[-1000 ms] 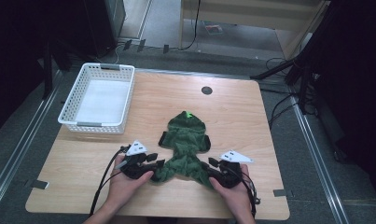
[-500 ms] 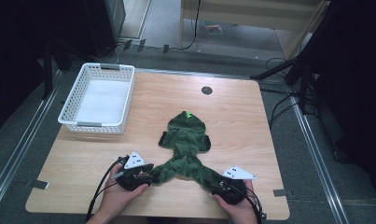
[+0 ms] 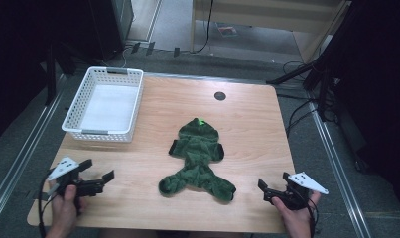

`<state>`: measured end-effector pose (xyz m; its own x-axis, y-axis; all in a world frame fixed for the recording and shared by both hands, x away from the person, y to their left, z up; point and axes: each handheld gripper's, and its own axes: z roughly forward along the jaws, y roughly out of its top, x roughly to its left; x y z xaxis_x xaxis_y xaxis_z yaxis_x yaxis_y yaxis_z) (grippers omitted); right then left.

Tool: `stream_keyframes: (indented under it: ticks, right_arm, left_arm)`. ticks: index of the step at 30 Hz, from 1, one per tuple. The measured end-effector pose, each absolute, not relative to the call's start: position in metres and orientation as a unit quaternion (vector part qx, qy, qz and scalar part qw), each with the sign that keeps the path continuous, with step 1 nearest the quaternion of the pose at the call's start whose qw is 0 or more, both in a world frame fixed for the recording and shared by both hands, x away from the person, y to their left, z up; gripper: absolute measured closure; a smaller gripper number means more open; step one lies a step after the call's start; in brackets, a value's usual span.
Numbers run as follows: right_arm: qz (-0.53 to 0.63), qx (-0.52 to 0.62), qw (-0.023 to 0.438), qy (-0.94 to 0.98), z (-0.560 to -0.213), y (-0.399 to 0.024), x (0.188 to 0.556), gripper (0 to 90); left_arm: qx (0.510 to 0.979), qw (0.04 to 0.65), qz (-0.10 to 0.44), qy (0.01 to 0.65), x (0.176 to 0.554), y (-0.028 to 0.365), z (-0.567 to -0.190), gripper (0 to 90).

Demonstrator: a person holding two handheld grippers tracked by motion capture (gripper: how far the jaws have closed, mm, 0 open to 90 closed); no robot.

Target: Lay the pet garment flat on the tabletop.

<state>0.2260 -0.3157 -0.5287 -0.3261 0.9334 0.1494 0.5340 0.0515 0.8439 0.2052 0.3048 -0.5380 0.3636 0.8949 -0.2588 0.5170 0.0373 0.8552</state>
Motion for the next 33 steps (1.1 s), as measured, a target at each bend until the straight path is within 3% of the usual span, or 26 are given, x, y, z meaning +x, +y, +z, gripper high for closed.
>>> stream_keyframes:
  ticks: [3, 15, 33]
  right_arm:
    - [0.432, 0.542, 0.24, 0.68, -0.53, -0.327, 0.223, 0.0]
    - [0.425, 0.573, 0.254, 0.654, -0.534, -0.352, 0.221, 0.0]
    - [0.421, 0.578, 0.251, 0.652, -0.535, -0.351, 0.222, 0.0]
  left_arm:
    - [0.655, 0.475, 0.222, 0.544, 0.2, 0.333, -0.539, 0.0]
    - [0.618, 0.454, 0.255, 0.589, 0.19, 0.384, -0.542, 0.0]
    - [0.623, 0.454, 0.25, 0.586, 0.19, 0.386, -0.544, 0.0]
